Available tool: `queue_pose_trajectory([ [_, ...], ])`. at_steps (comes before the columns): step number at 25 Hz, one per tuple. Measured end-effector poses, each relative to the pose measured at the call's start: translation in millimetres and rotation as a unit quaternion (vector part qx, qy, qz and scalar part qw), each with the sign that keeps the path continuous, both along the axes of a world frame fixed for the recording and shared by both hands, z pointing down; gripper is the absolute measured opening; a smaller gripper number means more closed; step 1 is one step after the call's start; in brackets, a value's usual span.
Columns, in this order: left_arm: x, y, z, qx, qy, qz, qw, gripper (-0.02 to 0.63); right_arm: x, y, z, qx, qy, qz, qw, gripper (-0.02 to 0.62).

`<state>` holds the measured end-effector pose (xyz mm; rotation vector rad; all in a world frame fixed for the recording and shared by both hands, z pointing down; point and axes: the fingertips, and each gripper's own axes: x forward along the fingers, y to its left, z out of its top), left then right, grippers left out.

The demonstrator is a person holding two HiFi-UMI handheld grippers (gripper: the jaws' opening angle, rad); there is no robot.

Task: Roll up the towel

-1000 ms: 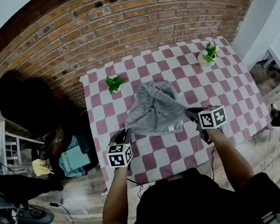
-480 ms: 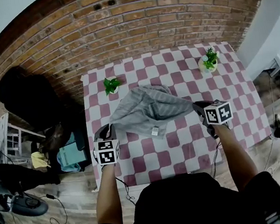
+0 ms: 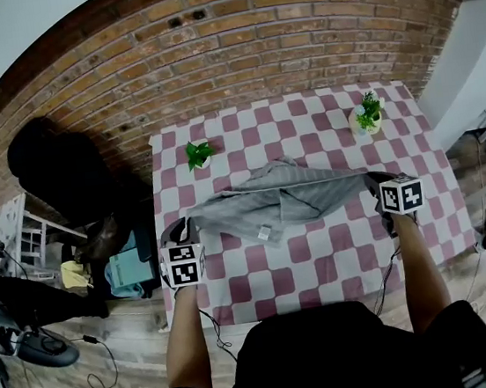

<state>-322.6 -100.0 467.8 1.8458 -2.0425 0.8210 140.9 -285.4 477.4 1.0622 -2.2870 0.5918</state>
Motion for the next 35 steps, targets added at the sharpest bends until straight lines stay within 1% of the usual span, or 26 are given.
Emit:
queue_pose_trajectory([
  [5,-10.4,-0.5,-18.1,0.019,-0.022,0.003,0.9996,0.034,26.8,-11.4,-9.2,0.027,0.024,0.015,0.999,0.026],
  [7,-15.1,-1.8,-26.5,0.021,-0.042,0.005,0.9989,0.034,35.3,-17.7,-15.3,0.041,0.033,0.019,0.998,0.026],
  [12,-31.2,-3.2,-44.0,0.014,-0.088,0.000,0.9960,0.034,57.7,-37.5,-36.0,0.078,0.049,0.039,0.995,0.026],
  [17,-50.4,-8.4,-62.8,0.003,-0.140,-0.001,0.9901,0.034,81.8,-61.1,-60.6,0.119,0.069,0.061,0.989,0.026],
  [20,-56.3,-18.9,-72.8,0.000,-0.173,0.007,0.9850,0.034,90.8,-77.9,-75.4,0.149,0.088,0.062,0.983,0.026],
  [23,-57.0,-36.7,-90.6,0.007,-0.209,0.018,0.9778,0.034,90.9,-95.0,-95.4,0.192,0.111,0.053,0.974,0.026],
  [26,-58.0,-58.7,-111.3,0.018,-0.235,0.025,0.9714,0.034,89.8,-112.3,-110.6,0.226,0.145,0.048,0.962,0.026],
  [31,-61.2,-96.1,-144.1,0.027,-0.268,0.037,0.9624,0.034,83.7,-142.6,-135.8,0.278,0.212,0.028,0.937,0.026],
  [33,-60.8,-106.9,-159.6,0.036,-0.281,0.039,0.9583,0.034,82.2,-152.7,-149.5,0.295,0.224,0.023,0.929,0.026],
  [35,-60.1,-113.2,-176.3,0.050,-0.295,0.038,0.9533,0.034,82.8,-159.4,-163.7,0.313,0.226,0.023,0.922,0.026],
])
